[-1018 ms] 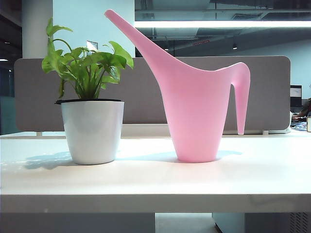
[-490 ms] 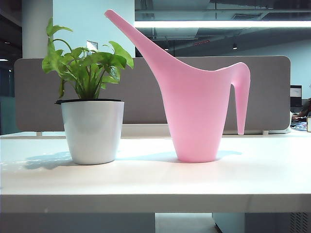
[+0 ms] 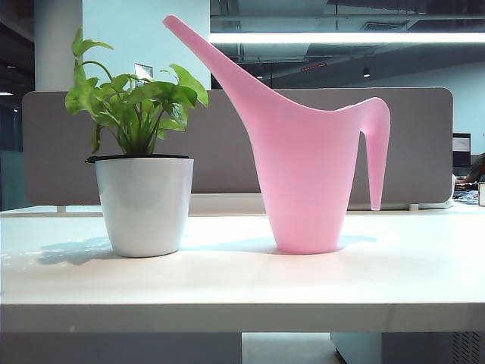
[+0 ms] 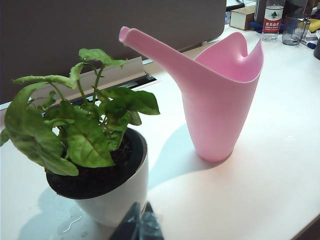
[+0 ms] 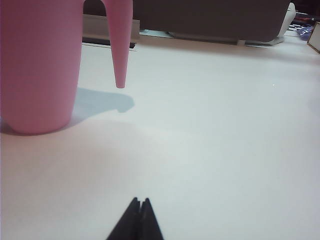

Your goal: Pick up the watering can from the table, water the potted plant, and put the can back.

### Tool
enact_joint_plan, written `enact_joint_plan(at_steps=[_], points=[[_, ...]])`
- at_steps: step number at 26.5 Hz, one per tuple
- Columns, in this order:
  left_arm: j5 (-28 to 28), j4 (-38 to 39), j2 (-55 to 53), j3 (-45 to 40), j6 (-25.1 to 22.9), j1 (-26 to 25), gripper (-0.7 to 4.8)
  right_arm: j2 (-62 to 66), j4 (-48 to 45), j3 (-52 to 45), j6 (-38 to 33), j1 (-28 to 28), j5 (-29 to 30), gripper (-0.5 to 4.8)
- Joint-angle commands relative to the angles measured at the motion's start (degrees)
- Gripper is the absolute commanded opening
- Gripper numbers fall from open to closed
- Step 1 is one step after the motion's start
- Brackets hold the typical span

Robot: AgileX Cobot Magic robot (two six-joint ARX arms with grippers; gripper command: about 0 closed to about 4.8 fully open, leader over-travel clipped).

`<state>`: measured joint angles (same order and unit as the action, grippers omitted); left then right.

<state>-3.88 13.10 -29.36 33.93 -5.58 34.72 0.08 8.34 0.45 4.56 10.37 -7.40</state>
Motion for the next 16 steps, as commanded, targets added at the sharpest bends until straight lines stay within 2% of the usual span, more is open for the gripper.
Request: enact_joint_plan(at_steps=[1, 9, 11, 16], points=[[0.09, -0.33, 0.09, 0.22, 0.02, 0.0, 0.04, -0.07, -0.85, -0.42, 0.11, -0.02, -0.2, -0.05], [-0.09, -0.55, 1.68, -1.4, -0.02, -1.2, 0.04, -0.07, -0.83, -0.42, 0.11, -0.02, -0.22, -0.05], [1.22, -1.07, 4.26, -4.39, 2.14, -3.61, 0.04, -0.04, -0.83, -0.42, 0.11, -0.02, -0.2, -0.05], [2.62, -6.82, 15.41, -16.9, 9.16, -15.02, 0.04, -0.07, -0.83, -0.42, 0.13, -0.02, -0.22, -0.05]])
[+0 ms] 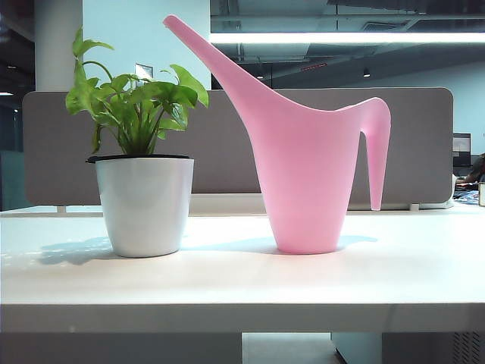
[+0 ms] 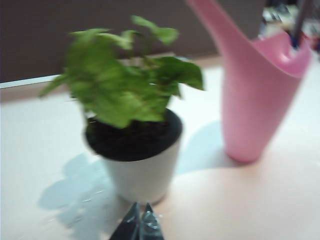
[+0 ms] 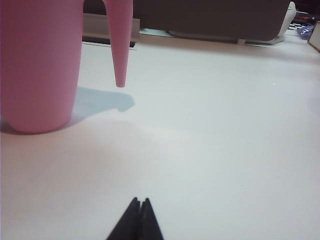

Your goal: Pick up the watering can from the table, water the potted plant, and put the can back.

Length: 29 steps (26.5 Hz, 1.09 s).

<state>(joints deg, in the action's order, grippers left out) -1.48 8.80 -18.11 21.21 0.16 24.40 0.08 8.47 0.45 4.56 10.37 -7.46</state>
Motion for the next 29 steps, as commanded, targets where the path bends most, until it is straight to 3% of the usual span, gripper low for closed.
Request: enact_joint_plan(at_steps=[1, 7, 12, 18, 29], points=[[0.22, -2.58, 7.13, -6.8, 4.37, -7.61, 0.04, -0.04, -0.96, -0.42, 0.11, -0.02, -0.15, -0.05], [0.48, -2.8, 17.97, -14.64, 4.42, -15.45, 0.04, -0.07, -0.96, -0.42, 0.13, -0.02, -0.15, -0.05], [0.85, 0.77, 17.7, -15.67, 0.7, -17.14, 0.04, -0.02, -0.98, -0.42, 0.13, -0.02, -0.13, -0.05], [4.52, 2.8, 17.7, -17.57, 1.4, -24.09, 0.04, -0.02, -0.96, -0.42, 0.13, -0.02, -0.13, -0.05], [4.11, 1.42, 17.7, -20.7, 1.81, -24.33, 0.04, -0.04, -0.96, -0.42, 0.13, -0.02, -0.13, -0.05]])
